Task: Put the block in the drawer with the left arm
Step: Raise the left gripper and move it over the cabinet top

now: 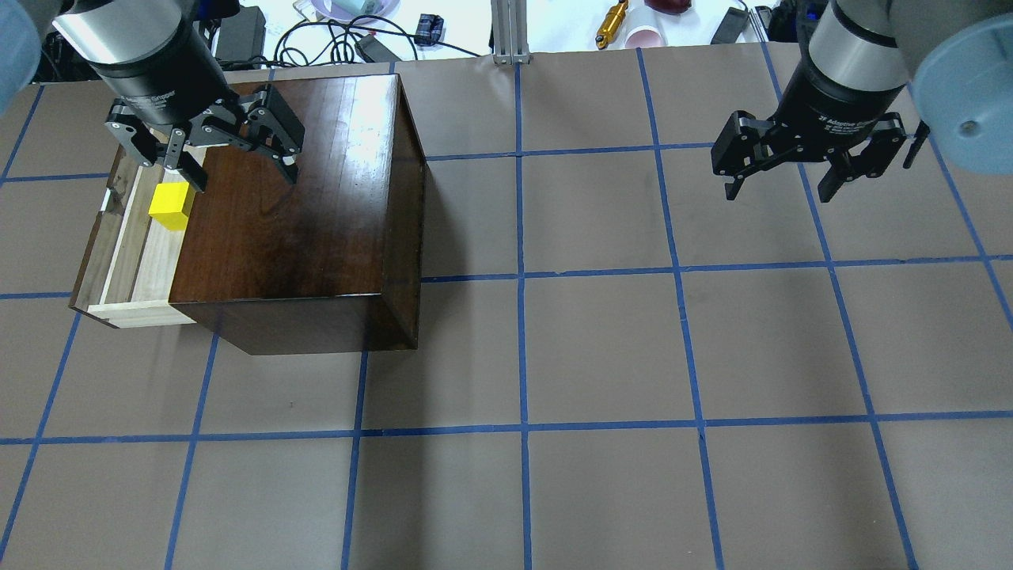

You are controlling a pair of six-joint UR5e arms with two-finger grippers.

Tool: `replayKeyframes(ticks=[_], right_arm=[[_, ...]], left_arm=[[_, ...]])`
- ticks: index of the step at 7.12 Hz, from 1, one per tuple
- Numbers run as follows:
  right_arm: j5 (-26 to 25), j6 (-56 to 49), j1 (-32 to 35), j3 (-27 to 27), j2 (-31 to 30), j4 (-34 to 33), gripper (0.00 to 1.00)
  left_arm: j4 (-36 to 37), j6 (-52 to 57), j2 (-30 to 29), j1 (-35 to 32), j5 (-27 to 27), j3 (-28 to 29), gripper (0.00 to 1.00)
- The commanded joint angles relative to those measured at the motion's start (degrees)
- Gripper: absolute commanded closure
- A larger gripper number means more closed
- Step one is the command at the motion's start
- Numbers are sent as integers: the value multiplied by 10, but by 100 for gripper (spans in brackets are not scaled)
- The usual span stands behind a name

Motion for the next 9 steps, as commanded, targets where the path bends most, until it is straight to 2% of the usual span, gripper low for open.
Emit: replayKeyframes(ticks=[1,9], right_arm=[[0,0,0,0,0,0,0],[0,0,0,0,0,0,0]], left_arm=[[-1,1,0,0,14,0,0],[48,-3,-5,5,-7,-4,0]])
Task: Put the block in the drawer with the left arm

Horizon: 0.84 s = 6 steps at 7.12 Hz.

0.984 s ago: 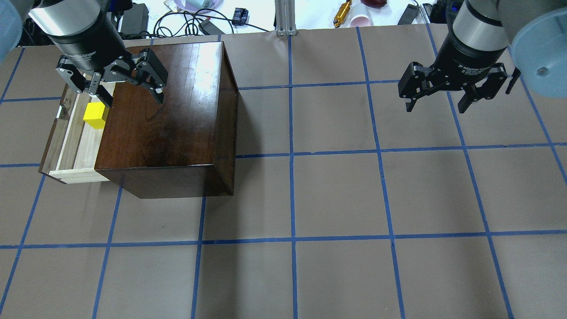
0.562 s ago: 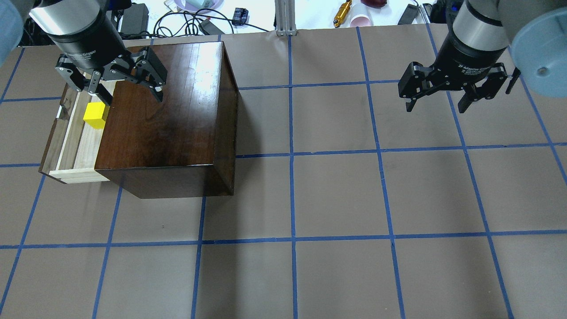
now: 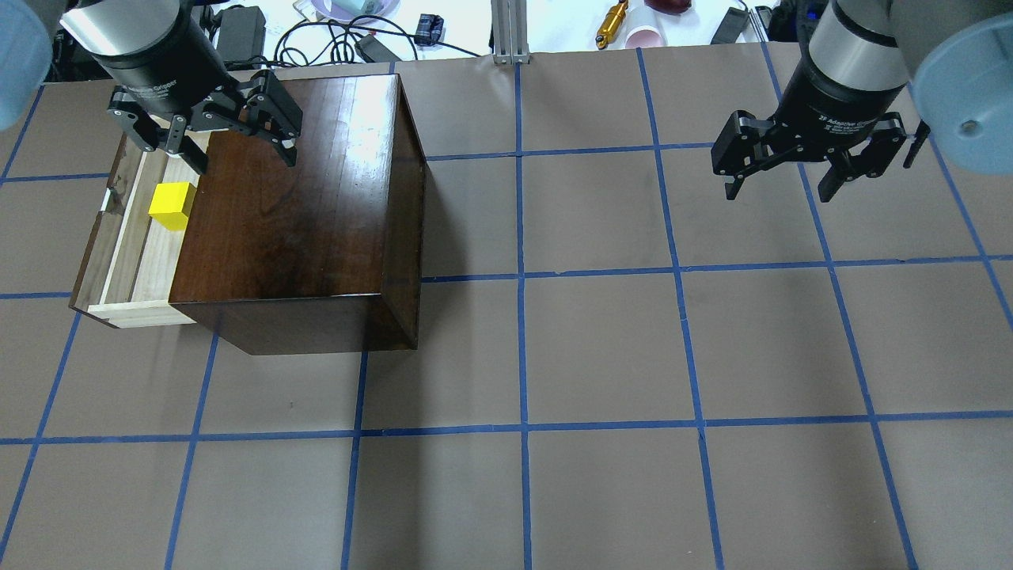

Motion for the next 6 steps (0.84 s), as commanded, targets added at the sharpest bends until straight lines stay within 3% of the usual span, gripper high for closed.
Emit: replayKeyframes(ticks=[1,6], right_arm=[[0,0,0,0,0,0,0],[0,0,0,0,0,0,0]], left_arm=[[1,-2,-1,1,-1,2,0],[0,-3,0,-1,4,3,0]])
